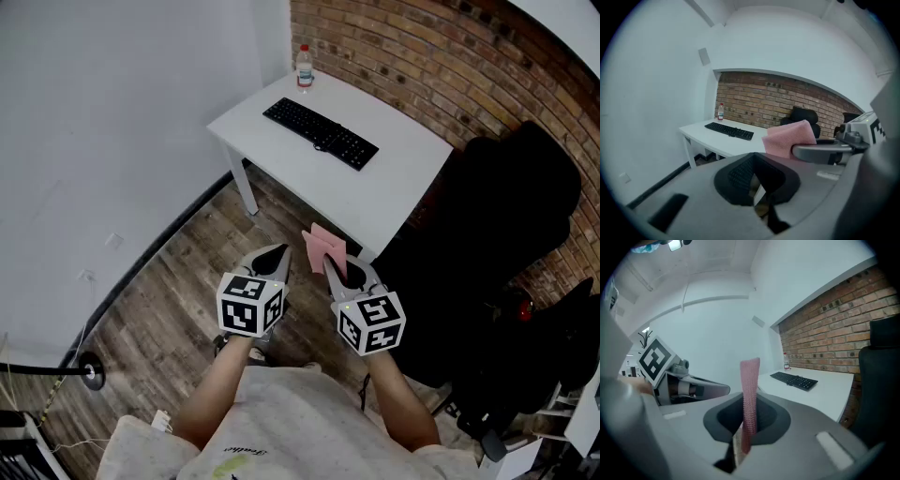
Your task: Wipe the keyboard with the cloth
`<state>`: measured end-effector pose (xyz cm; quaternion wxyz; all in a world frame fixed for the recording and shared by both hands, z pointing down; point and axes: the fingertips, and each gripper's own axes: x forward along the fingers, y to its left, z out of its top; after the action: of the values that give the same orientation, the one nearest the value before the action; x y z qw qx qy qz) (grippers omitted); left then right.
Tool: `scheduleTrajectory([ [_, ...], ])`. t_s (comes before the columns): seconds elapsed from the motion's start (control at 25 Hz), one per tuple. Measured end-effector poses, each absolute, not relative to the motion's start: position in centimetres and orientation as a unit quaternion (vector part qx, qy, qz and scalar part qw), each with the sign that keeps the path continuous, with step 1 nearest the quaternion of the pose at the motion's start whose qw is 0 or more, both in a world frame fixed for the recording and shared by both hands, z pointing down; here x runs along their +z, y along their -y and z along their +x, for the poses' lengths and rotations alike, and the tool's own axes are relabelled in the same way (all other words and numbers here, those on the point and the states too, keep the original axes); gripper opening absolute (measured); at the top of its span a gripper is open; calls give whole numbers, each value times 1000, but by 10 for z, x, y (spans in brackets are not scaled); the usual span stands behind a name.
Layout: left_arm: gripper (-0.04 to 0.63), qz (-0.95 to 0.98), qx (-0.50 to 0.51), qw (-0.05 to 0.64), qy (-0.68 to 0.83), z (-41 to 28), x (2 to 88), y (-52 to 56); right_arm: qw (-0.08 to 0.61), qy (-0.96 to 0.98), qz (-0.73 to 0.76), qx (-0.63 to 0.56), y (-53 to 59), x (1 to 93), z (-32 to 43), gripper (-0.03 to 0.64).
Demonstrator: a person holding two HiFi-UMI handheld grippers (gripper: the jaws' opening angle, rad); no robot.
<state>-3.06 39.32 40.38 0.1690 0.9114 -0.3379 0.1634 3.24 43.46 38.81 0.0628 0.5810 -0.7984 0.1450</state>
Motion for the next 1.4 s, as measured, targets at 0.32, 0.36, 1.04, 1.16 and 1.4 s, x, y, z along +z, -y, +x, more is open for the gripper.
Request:
scheduleTrajectory([
  [0.32, -5, 911, 172, 166, 335, -36, 405, -392, 53, 795, 582, 165, -434, 394, 25, 21],
  [0.36, -5, 911, 172, 166, 335, -38, 406, -391, 53, 795, 580, 166, -433, 395, 23, 21],
  [1.04, -5, 918, 160, 190, 309, -47, 417, -288, 82, 782, 593, 174, -338, 407, 4, 21],
  [1.16, -5, 918, 158, 196, 307, -56, 421, -257, 88, 778, 596, 179, -309, 411, -2, 21],
  [1.4, -5, 918, 154, 211, 299, -73, 421, -200, 101, 770, 604, 178, -254, 411, -19, 21],
])
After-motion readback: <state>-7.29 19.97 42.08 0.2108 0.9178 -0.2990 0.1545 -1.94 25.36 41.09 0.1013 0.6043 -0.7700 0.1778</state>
